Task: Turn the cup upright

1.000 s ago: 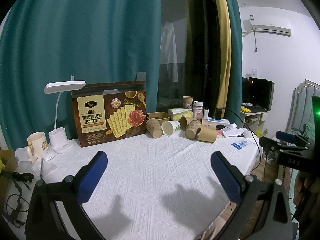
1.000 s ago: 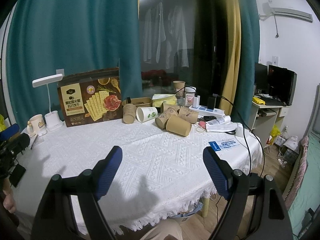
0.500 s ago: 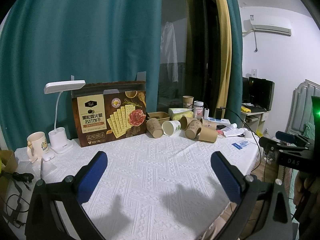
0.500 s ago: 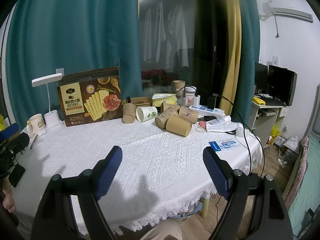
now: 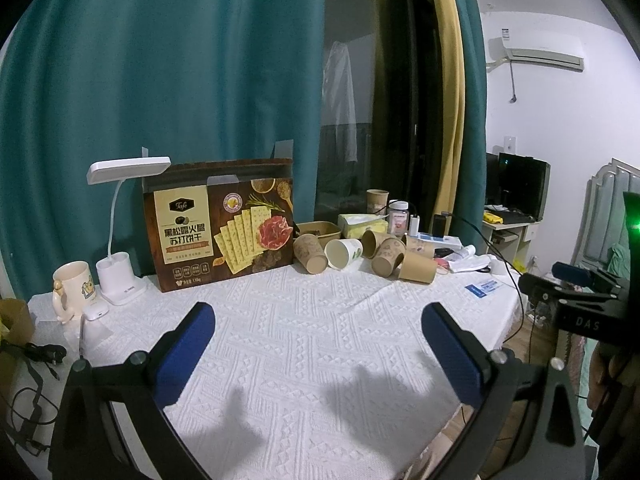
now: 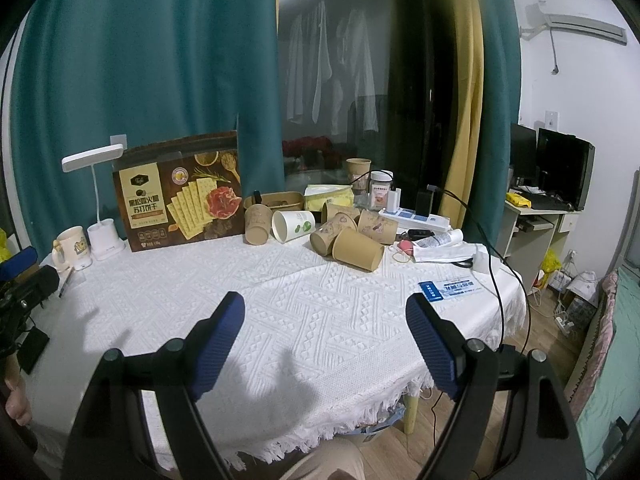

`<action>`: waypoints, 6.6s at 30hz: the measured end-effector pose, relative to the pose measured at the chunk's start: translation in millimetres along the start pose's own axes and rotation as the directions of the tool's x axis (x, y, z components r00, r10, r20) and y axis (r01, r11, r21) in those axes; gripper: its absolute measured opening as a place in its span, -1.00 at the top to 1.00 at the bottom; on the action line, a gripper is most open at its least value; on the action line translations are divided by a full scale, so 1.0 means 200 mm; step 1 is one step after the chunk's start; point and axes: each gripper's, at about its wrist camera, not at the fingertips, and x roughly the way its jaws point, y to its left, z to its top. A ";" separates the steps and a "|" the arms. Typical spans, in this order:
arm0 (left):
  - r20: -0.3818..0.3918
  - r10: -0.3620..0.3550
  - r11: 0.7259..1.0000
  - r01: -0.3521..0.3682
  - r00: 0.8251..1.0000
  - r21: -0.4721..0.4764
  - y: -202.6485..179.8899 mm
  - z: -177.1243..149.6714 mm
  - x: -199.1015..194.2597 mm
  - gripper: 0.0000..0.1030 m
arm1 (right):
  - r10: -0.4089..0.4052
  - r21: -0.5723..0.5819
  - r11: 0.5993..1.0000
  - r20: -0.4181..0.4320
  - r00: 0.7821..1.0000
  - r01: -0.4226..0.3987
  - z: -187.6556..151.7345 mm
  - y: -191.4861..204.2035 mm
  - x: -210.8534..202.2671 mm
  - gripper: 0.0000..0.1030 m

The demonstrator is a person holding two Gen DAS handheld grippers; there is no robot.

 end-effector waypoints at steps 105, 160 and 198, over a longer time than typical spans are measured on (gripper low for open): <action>-0.570 -0.365 0.891 0.097 0.736 -0.444 0.07 -0.56 0.74 -0.31 | 0.282 0.125 0.959 -0.384 0.879 -0.253 -0.41 -0.08 0.56 -0.57; -0.360 -0.071 0.928 -0.071 0.930 -0.365 0.77 -0.48 0.21 -0.60 | 0.508 0.201 0.844 -0.596 0.622 -0.497 -0.25 0.66 1.01 -0.31; -0.375 -0.074 0.951 -0.047 0.924 -0.305 0.56 -0.47 0.26 -0.60 | 0.315 -0.121 0.931 -0.204 0.927 -0.343 -0.44 0.57 0.71 -0.32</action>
